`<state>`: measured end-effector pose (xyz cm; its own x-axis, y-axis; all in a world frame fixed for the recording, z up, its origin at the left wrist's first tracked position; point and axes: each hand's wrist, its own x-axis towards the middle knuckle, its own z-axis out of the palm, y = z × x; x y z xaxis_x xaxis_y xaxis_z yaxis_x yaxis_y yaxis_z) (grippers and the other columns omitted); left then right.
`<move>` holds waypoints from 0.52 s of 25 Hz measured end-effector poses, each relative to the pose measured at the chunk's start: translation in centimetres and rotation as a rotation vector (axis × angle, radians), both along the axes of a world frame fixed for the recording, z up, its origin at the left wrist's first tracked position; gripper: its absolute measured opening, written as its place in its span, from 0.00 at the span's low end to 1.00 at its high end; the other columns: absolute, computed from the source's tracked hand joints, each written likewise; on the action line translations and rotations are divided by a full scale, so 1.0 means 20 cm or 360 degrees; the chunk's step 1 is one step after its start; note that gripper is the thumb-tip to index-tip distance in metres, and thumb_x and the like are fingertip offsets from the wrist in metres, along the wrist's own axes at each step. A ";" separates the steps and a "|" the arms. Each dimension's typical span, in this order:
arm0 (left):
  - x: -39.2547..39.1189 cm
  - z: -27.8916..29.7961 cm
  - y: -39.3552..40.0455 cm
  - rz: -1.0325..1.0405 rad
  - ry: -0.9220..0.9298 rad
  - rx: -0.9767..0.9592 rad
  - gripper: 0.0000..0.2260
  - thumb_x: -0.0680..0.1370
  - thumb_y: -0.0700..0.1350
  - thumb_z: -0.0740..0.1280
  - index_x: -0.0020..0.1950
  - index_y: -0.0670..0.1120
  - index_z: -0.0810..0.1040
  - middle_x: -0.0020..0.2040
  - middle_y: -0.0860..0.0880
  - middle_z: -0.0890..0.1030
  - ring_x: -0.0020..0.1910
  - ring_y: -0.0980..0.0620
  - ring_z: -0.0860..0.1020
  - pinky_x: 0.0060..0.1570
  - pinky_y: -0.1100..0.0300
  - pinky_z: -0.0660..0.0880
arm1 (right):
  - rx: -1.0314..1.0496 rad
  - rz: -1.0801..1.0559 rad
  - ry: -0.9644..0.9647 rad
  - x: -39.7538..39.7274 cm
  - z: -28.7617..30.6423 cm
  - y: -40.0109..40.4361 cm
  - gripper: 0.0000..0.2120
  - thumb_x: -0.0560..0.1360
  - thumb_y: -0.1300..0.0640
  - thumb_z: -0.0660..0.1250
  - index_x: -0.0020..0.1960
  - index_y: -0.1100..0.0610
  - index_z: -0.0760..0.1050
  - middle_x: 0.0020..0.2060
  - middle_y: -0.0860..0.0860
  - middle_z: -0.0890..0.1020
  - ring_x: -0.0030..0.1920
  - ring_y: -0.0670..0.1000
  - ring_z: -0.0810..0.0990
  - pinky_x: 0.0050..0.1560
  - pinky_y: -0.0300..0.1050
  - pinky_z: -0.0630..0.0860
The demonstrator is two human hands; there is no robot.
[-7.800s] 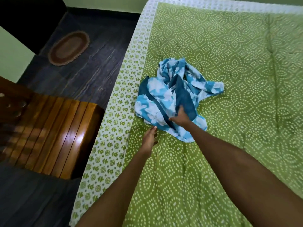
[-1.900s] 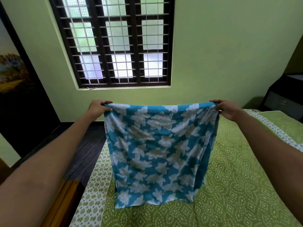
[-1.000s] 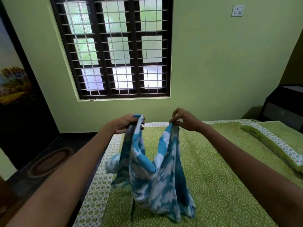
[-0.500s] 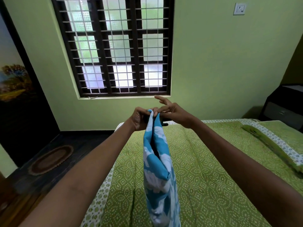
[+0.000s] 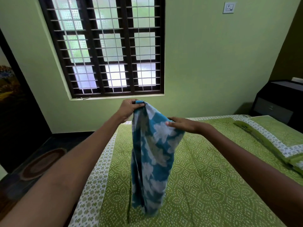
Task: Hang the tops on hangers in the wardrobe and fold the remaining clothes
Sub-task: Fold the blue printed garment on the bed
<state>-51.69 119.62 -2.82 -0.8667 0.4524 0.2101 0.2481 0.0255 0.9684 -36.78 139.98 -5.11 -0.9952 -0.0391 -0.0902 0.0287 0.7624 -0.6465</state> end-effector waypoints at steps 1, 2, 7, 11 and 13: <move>-0.02 0.02 -0.03 0.0071 0.0102 -0.0033 0.09 0.73 0.32 0.69 0.52 0.33 0.79 0.32 0.54 0.81 0.35 0.57 0.75 0.39 0.70 0.75 | 0.0122 0.0000 -0.0021 0.02 0.00 0.03 0.31 0.73 0.38 0.65 0.69 0.55 0.68 0.62 0.51 0.75 0.59 0.52 0.75 0.61 0.46 0.71; -0.03 0.04 -0.06 0.0095 0.0237 -0.0093 0.12 0.72 0.33 0.70 0.56 0.34 0.78 0.35 0.53 0.80 0.35 0.59 0.75 0.39 0.71 0.74 | 0.0340 0.0007 -0.0002 0.03 0.00 0.07 0.25 0.73 0.42 0.67 0.62 0.58 0.75 0.54 0.53 0.79 0.52 0.53 0.77 0.53 0.44 0.72; -0.06 0.11 -0.19 -0.0055 0.1021 -0.0608 0.08 0.69 0.35 0.74 0.48 0.41 0.82 0.41 0.48 0.78 0.39 0.61 0.76 0.43 0.65 0.74 | 0.0735 -0.0058 0.0330 0.03 0.10 0.17 0.17 0.75 0.58 0.68 0.30 0.66 0.74 0.23 0.54 0.66 0.27 0.51 0.64 0.36 0.43 0.59; -0.08 0.13 -0.25 -0.0165 0.1397 -0.0929 0.05 0.69 0.34 0.74 0.43 0.36 0.81 0.43 0.40 0.80 0.42 0.50 0.77 0.43 0.54 0.75 | 0.0921 0.0044 0.0306 0.03 0.15 0.15 0.12 0.70 0.56 0.72 0.42 0.67 0.80 0.31 0.62 0.76 0.33 0.53 0.69 0.32 0.42 0.59; -0.06 0.11 -0.25 -0.0149 0.1389 -0.0949 0.05 0.69 0.33 0.73 0.44 0.35 0.81 0.44 0.38 0.80 0.43 0.45 0.77 0.44 0.53 0.75 | 0.1030 0.0095 0.0203 0.02 0.13 0.12 0.13 0.71 0.54 0.72 0.45 0.65 0.80 0.33 0.59 0.76 0.34 0.52 0.70 0.33 0.43 0.61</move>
<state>-52.91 114.54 -0.60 -0.4791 0.7444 0.4651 0.8769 0.3826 0.2910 -36.37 142.36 -2.55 -0.9974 -0.0721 0.0044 -0.0722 0.9960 -0.0527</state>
